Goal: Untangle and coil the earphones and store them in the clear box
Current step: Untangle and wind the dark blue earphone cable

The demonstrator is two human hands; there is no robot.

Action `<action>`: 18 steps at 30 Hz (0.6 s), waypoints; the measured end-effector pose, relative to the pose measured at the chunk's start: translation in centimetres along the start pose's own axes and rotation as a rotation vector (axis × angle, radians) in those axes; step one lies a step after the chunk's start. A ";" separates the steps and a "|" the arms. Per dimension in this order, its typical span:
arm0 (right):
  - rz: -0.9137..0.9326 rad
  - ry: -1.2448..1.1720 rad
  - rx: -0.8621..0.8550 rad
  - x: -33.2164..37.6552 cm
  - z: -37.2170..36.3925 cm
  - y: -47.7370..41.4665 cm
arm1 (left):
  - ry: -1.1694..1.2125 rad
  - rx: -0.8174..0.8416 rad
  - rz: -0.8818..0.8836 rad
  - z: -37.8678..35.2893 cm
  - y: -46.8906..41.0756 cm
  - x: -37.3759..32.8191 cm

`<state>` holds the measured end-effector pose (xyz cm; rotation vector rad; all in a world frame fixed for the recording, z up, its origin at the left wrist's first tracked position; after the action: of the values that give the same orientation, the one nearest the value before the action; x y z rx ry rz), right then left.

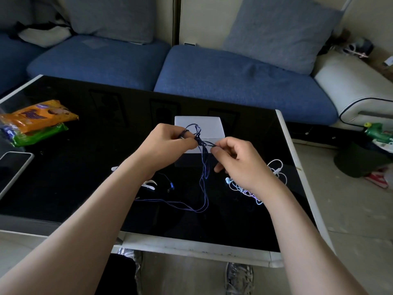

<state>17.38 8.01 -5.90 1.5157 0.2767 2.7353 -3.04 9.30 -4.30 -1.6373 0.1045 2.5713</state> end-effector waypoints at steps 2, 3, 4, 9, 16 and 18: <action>-0.009 -0.092 0.045 0.1 0.0 0.1 | 0.011 -0.012 0.010 -0.1 -0.1 0.1; -0.007 -0.122 0.054 0.1 0.0 0.1 | 0.015 -0.019 0.018 0.0 -0.1 0.2; -0.008 -0.155 0.057 0.1 0.2 0.0 | 0.017 -0.022 0.025 0.0 -0.1 0.2; 0.029 -0.130 -0.017 0.7 0.7 0.1 | 0.013 0.048 0.029 0.1 -0.1 0.0; 0.032 -0.125 -0.035 0.8 0.6 0.4 | 0.007 -0.012 -0.084 0.2 0.2 -0.5; 0.036 -0.113 -0.015 0.7 0.2 0.3 | 0.011 -0.020 -0.113 0.1 0.3 -0.7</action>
<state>17.25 7.78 -5.15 1.6797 0.2300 2.6591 -2.84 8.99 -3.65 -1.6145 -0.0129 2.4876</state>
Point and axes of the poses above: each hand's wrist, its own y-axis away from the middle knuckle, its own z-axis out of the back of the hand, x = y × z, the point moved 3 cm from there along -y, towards the middle knuckle, and after that the axes turned 8 degrees about -z, right-handed, at the moved point
